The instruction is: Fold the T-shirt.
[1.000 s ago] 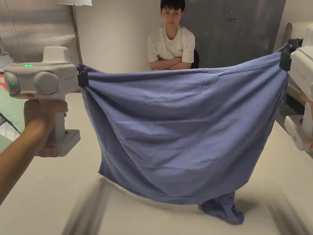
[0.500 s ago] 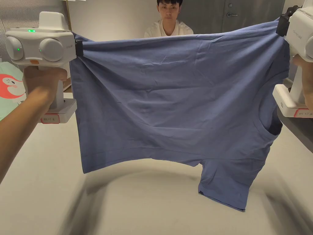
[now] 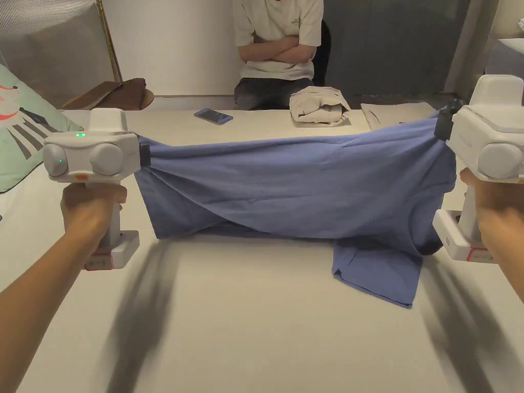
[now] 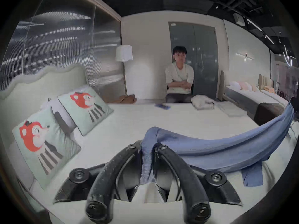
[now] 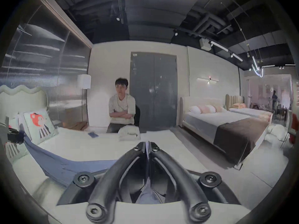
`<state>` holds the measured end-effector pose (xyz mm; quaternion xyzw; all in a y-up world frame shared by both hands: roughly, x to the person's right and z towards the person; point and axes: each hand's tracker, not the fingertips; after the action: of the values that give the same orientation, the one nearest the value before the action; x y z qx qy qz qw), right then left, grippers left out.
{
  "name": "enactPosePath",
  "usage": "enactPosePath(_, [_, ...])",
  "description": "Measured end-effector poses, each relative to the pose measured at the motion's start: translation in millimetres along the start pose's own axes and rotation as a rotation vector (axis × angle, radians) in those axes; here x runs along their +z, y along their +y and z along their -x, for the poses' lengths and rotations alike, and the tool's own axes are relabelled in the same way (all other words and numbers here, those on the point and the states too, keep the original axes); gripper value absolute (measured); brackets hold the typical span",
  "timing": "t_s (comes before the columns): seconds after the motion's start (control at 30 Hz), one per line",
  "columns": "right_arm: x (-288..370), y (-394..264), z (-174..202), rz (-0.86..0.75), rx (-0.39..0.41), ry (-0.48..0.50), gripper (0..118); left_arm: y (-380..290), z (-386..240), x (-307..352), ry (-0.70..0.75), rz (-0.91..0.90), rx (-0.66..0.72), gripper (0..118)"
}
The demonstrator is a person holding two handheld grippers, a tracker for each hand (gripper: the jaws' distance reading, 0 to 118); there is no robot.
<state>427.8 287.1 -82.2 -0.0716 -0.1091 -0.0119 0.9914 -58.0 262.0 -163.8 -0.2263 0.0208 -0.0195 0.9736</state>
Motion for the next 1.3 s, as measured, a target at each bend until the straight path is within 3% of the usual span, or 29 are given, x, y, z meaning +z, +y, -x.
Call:
enactPosePath(0.27, [42,-96,-4,0.178,-0.020,0.022,2,-99,19,7,-0.014,0.172,0.044,7])
enactPosePath(0.5, [111,-153,-20,0.273,-0.058,0.054,2,-175,46,60,-0.045,0.269,0.107,7])
enactPosePath(1.03, [305,-213,-56,0.380,-0.064,0.088,2,-277,77,223,-0.097,0.347,0.102,7])
enactPosePath(1.3, [359,-250,-71,0.500,-0.082,0.063,2,-326,87,278,-0.104,0.392,0.125,7])
